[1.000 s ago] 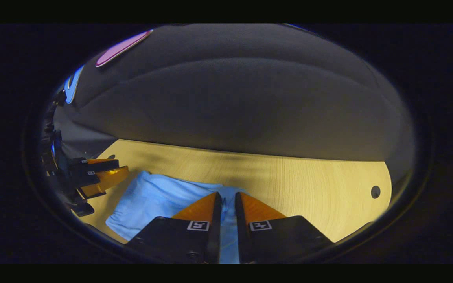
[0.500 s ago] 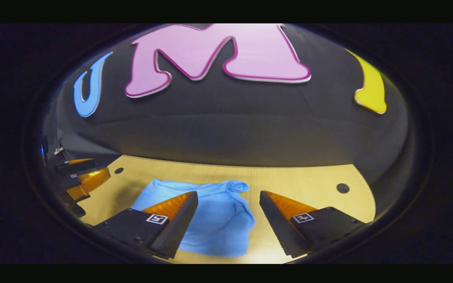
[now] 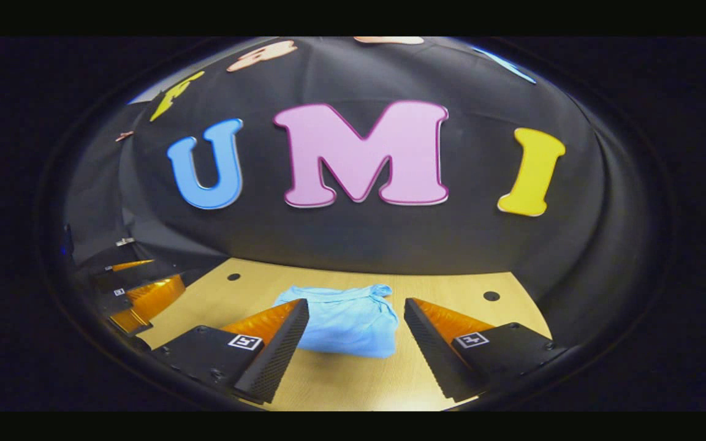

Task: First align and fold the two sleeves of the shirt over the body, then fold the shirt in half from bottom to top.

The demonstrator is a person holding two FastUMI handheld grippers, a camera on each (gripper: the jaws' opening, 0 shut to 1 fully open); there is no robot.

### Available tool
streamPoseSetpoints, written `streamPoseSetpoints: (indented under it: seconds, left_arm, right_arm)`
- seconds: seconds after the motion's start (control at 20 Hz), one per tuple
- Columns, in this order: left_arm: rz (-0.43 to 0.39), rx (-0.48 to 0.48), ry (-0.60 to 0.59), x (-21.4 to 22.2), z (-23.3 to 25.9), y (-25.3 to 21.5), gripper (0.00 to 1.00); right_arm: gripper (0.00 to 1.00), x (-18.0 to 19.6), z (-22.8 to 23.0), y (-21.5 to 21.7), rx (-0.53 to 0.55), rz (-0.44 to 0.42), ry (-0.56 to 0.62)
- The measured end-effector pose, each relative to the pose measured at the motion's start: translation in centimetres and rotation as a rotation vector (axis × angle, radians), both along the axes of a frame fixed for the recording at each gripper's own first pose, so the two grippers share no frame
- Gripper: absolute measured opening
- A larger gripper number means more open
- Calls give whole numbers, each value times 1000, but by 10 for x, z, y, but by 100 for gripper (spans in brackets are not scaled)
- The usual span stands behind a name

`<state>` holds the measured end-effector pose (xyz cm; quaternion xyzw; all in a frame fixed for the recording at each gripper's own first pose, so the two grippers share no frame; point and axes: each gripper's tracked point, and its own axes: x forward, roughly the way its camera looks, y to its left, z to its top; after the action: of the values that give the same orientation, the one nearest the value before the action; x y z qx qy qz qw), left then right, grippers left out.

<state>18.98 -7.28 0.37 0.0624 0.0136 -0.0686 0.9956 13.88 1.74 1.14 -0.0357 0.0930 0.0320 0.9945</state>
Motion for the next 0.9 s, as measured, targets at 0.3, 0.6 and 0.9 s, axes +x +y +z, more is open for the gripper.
streamPoseSetpoints:
  seconds: [0.3,0.6,0.9]
  left_arm:
    - [-93,-6,-27,-123,14,-13,98]
    - [-96,-31,-30,-233,1,9,98]
    - [-86,-35,-48,-294,-16,13,98]
  right_arm:
    - [98,-127,23,26,8,-2,-76]
    - [98,-239,8,33,-6,-11,-87]
    - [98,-302,-18,14,-34,-96,-92]
